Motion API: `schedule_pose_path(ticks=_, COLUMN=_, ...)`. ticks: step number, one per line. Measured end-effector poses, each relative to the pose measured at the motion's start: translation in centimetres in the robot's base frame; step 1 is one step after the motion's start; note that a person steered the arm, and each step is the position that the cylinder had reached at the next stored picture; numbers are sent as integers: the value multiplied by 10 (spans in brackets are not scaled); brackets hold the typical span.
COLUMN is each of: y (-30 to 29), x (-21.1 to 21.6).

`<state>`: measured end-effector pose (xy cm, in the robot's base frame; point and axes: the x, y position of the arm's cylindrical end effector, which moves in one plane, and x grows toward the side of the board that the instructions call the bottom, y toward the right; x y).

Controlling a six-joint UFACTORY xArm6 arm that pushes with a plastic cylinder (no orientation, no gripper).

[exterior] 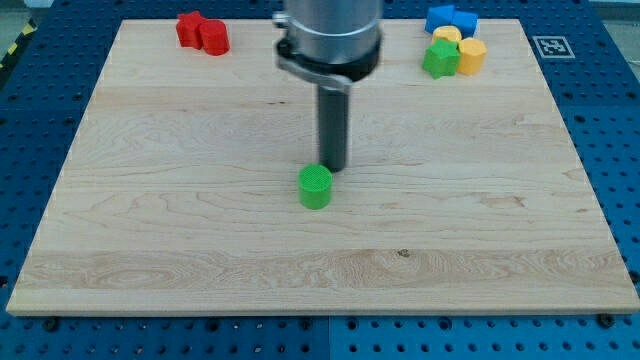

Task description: Separate yellow heart from group of blocks

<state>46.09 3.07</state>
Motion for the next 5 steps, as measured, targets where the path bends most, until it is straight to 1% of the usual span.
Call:
schedule_pose_path(ticks=1, y=80, x=-9)
schedule_pose_path(ticks=2, y=167, x=-36)
schedule_pose_path(ticks=3, y=236, x=-75)
schedule_pose_path(ticks=4, y=256, x=-127)
schedule_pose_path(ticks=5, y=243, x=-184)
